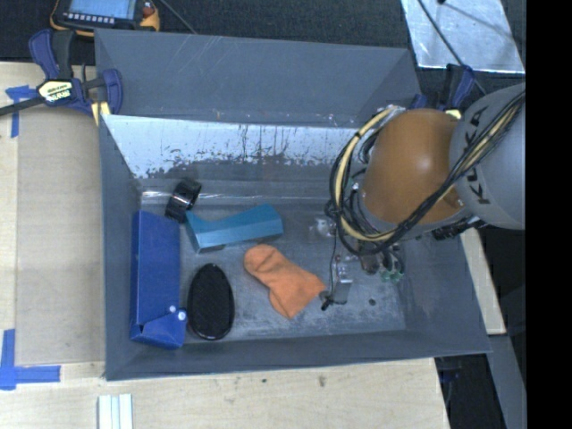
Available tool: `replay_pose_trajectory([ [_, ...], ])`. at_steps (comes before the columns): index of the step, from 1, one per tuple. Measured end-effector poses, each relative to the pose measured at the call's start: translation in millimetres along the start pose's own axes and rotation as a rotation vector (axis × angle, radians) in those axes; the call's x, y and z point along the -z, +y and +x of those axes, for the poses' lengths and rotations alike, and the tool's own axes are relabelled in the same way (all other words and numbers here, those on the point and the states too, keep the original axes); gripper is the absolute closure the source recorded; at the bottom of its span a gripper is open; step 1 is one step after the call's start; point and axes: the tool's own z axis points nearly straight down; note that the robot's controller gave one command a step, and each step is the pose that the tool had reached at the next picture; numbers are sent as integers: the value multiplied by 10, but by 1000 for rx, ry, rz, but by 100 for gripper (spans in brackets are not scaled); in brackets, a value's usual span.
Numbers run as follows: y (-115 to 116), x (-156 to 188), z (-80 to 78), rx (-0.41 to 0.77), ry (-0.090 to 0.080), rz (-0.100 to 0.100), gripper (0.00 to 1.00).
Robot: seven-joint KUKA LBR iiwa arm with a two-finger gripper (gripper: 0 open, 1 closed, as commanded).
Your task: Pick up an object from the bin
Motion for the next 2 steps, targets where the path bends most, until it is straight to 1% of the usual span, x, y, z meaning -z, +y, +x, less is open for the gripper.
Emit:
replay_pose_trajectory([
  [1,194,-275,-58,53,-6,2,0],
  [2,678,-620,127,93,0,0,0],
])
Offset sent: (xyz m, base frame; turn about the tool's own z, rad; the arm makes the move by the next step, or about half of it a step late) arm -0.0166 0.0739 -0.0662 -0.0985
